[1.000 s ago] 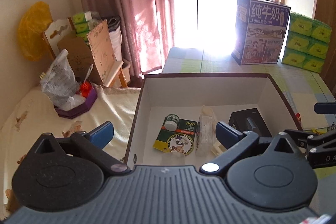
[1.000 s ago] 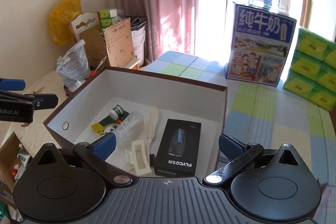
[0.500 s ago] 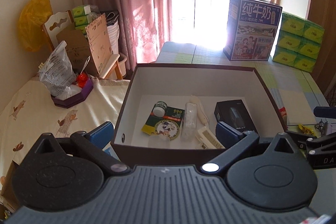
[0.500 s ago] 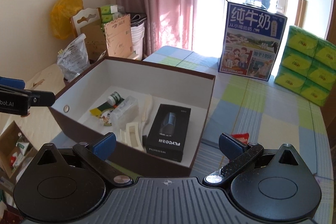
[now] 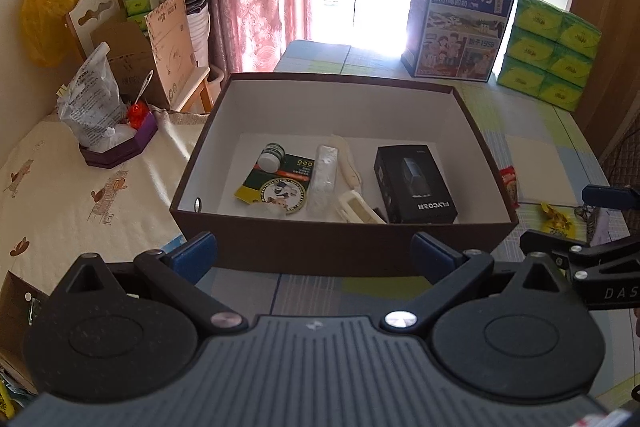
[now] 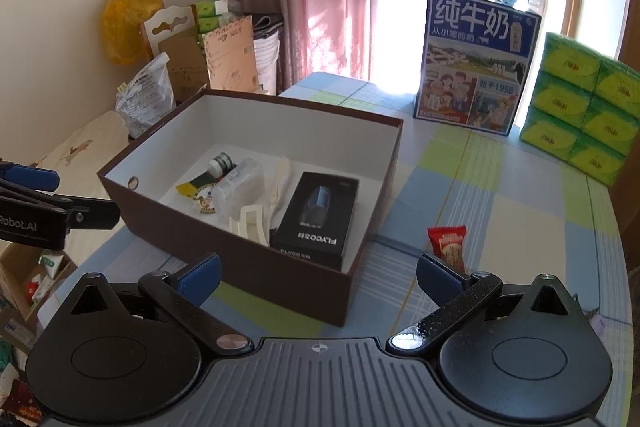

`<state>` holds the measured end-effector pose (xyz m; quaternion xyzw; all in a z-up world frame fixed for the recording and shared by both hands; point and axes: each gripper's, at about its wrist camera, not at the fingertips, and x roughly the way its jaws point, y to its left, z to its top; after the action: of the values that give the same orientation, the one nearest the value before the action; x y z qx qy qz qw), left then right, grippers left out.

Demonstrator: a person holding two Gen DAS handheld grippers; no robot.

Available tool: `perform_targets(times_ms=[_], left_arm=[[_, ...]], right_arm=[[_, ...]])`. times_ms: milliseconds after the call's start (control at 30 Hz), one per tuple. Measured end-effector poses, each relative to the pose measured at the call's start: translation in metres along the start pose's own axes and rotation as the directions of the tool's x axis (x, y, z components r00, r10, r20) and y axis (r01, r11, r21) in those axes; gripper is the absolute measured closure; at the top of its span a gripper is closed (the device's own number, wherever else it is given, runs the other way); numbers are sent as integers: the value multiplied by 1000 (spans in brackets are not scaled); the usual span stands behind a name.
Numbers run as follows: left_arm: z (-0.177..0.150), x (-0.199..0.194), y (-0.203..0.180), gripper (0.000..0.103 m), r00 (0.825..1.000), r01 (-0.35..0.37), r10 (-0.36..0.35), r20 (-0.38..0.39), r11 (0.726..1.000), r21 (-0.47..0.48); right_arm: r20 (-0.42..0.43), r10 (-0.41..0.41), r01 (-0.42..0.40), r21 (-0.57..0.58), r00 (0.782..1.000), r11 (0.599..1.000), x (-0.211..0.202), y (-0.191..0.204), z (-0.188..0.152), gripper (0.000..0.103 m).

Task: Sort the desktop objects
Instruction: 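Move both tools back toward the remaining items on the tablecloth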

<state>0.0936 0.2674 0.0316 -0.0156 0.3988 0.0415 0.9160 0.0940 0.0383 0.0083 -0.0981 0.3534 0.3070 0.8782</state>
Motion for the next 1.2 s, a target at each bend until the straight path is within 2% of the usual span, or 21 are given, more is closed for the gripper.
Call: perform_targets(times_ms=[233, 833, 1200], left_arm=[[-11, -4, -18, 1, 1000, -11, 11, -16, 1000, 0], [-46, -1, -79, 1, 990, -31, 30, -135, 999, -7], [-58, 7, -120, 1, 984, -16, 19, -176, 1000, 17]], right_arm=[[-27, 19, -19, 2, 999, 1000, -9, -13, -13, 2], [-116, 51, -46, 47, 992, 998, -32, -64, -52, 2], [-190, 4, 15, 97, 982, 995, -41, -109, -80, 2]])
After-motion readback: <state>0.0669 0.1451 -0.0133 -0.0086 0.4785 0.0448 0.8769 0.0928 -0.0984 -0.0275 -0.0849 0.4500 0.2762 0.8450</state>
